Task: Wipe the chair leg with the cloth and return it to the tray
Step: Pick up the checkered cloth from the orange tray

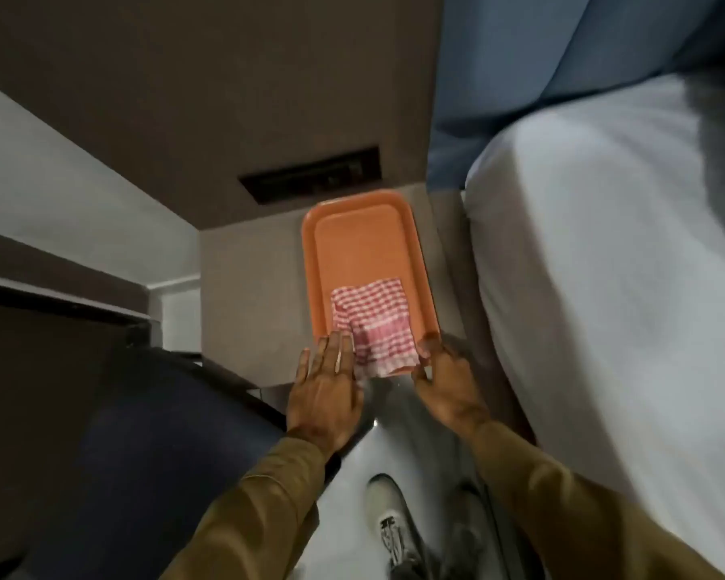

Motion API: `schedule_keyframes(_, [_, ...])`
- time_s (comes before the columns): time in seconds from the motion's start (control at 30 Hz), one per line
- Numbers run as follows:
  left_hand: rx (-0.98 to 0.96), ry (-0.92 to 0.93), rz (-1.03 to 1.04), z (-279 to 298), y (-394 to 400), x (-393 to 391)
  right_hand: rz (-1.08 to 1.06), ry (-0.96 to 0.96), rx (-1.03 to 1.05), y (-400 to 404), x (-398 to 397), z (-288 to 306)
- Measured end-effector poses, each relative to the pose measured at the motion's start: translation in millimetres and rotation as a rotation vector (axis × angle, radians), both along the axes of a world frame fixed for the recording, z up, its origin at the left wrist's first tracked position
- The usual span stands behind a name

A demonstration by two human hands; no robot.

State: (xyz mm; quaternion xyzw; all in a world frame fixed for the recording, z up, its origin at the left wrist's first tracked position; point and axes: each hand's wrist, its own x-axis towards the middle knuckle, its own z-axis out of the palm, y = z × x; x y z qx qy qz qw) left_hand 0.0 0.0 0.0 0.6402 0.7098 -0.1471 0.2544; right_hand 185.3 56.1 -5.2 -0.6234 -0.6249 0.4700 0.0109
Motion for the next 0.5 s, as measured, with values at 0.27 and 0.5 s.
schedule_keyframes(0.27, [-0.07,-0.013,-0.071,-73.6,13.2,2.2,-0.228,0.092,-0.024,42.8,-31.8,-69.7])
schedule_keyframes(0.5, [-0.138,-0.014,-0.067,-75.9,18.7,0.1,-0.505,0.165,-0.17,65.7,-59.0,-74.4])
